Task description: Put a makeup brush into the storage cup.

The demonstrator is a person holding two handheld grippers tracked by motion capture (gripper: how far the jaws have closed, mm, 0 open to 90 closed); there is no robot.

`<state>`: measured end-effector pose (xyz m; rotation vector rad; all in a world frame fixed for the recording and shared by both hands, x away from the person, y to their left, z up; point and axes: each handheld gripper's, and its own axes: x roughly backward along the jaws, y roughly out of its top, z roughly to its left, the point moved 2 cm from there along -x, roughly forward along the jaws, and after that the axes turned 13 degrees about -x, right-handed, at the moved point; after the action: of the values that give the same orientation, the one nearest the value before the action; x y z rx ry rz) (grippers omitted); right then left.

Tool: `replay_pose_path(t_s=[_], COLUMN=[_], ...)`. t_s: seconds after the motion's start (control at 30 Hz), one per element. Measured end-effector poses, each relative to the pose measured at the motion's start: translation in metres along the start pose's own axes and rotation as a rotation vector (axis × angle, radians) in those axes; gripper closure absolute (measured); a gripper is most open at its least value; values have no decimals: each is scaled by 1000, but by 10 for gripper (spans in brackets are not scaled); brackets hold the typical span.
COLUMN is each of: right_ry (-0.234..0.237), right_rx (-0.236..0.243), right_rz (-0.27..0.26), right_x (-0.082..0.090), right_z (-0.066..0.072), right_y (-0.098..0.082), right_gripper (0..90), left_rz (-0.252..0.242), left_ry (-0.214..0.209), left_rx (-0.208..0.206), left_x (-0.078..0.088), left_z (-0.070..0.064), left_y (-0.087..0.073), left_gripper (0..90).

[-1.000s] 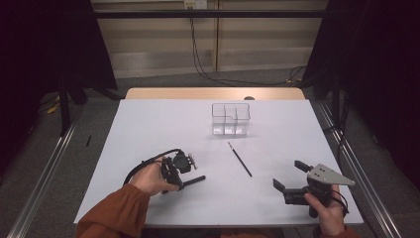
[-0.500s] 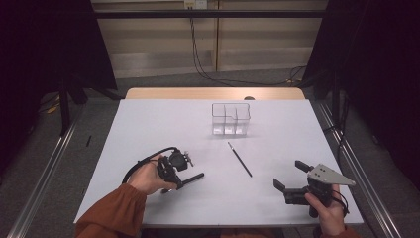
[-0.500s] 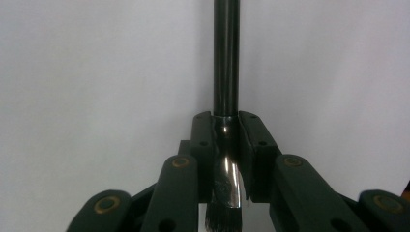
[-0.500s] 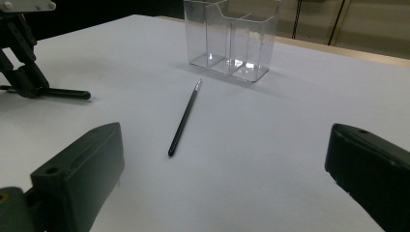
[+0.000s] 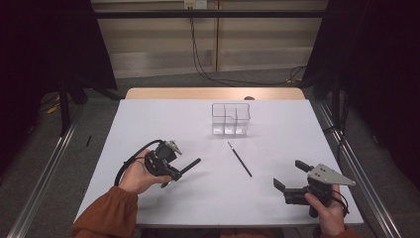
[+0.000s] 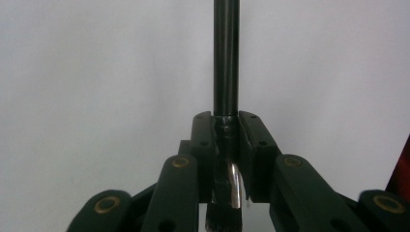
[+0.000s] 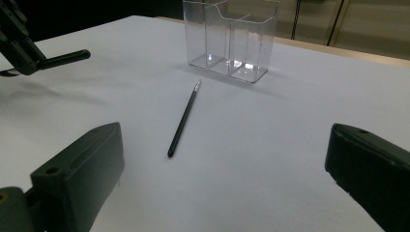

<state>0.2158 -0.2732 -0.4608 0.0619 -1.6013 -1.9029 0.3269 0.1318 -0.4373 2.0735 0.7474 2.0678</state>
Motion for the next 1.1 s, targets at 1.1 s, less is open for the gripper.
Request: replay_pose_path(t_s=[1.1], right_ry=[4], right_rx=[-7], right_rz=[-19], right_x=[1], right_z=[1], right_y=[1], right_gripper=[0], left_rz=[-593], left_ry=[180], left_rx=[102], left_x=[31], left_z=[-2], left_y=[-32], left_gripper=[780])
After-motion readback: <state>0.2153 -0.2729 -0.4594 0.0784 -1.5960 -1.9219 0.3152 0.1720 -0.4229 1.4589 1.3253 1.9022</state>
